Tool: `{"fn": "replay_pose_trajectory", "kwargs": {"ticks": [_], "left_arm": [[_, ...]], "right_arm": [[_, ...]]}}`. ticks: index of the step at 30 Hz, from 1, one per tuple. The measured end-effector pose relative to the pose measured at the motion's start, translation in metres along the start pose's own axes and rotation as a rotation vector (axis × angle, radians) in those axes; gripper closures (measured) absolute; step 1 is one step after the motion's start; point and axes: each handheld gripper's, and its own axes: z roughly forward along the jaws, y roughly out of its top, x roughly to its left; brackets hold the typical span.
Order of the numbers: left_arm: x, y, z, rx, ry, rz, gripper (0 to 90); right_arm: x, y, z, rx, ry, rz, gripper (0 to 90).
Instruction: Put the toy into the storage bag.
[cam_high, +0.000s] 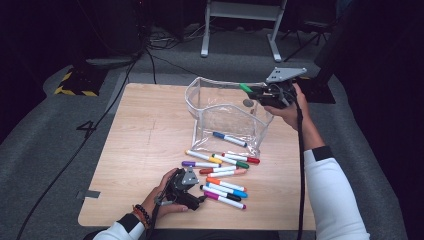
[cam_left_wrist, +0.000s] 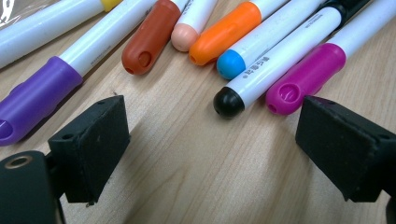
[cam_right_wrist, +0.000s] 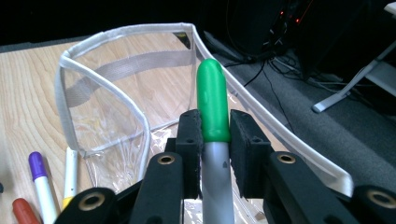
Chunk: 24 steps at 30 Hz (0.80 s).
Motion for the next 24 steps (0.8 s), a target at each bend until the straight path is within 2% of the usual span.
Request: {"fn": "replay_pose_trajectory", "kwargs": {"ticks": [5, 10, 13, 14, 15, 19, 20, 21, 24], "left_arm": [[0.0, 0.0, 0.0, 0.0, 0.0, 0.0, 10.1], [-0.001, 0.0, 0.0, -0.001, -0.003, 0.0, 10.1], [-0.001, 0.0, 0.0, -0.001, -0.004, 0.002, 10.1], [-0.001, 0.0, 0.0, -0.001, -0.004, 0.002, 10.1], [-0.001, -0.001, 0.0, -0.001, -0.005, 0.002, 10.1], [-0.001, -0.001, 0.0, -0.001, -0.006, 0.004, 10.1], [-0.001, -0.001, 0.0, -0.001, -0.006, 0.006, 10.1], [-0.001, -0.001, 0.0, 0.0, -0.006, 0.005, 10.1], [-0.001, -0.001, 0.0, -0.001, -0.006, 0.004, 10.1]], "right_arm": [[0.004, 0.004, 0.018, 0.041, 0.016, -0.013, 74.8], [0.008, 0.004, 0.035, 0.119, 0.01, -0.025, 74.7], [0.008, 0.003, 0.043, 0.162, 0.006, -0.017, 74.7], [0.008, 0.003, 0.043, 0.162, 0.006, -0.017, 74.7], [0.009, 0.002, 0.047, 0.202, 0.005, -0.023, 74.7], [0.01, 0.001, 0.051, 0.245, 0.003, -0.025, 74.7], [0.011, 0.0, 0.053, 0.286, 0.016, -0.03, 74.7], [0.011, 0.0, 0.054, 0.308, 0.013, -0.035, 74.6], [0.015, -0.002, 0.06, 0.387, 0.05, -0.06, 74.5]]}}
